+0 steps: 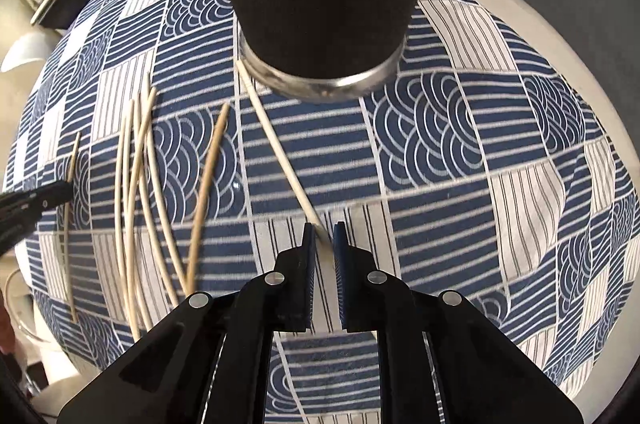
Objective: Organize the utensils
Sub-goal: 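Raise the left tool's skewer above the cup while the right tool raises its skewer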
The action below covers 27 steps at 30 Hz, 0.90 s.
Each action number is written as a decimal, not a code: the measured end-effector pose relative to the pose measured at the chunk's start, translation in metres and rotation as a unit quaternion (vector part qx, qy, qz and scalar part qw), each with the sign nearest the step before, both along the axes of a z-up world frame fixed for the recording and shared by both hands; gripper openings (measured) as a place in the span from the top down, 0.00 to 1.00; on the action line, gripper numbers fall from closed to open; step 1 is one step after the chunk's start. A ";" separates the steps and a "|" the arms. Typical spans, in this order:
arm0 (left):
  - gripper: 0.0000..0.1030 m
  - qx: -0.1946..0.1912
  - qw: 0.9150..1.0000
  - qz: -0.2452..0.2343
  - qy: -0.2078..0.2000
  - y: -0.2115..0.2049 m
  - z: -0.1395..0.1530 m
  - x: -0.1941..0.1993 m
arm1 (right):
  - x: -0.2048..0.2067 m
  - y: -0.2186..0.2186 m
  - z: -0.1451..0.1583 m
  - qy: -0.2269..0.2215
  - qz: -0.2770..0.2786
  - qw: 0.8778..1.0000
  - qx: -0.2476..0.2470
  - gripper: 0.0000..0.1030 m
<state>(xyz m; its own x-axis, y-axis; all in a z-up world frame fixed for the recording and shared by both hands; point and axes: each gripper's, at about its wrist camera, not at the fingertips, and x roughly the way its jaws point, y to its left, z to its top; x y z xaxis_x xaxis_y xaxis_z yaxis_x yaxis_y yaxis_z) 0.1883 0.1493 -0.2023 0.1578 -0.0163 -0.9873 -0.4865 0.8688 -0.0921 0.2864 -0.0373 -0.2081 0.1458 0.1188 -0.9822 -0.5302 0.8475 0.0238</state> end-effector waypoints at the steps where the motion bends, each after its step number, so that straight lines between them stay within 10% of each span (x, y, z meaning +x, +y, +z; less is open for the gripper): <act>1: 0.96 -0.007 1.000 0.004 0.001 0.003 0.000 -0.003 | -0.004 -0.002 0.001 0.003 -0.001 1.000 0.005 0.92; 27: 0.96 -0.027 0.995 -0.024 -0.095 -0.014 0.086 -0.082 | -0.073 -0.121 0.067 -0.037 -0.082 0.985 0.145 0.96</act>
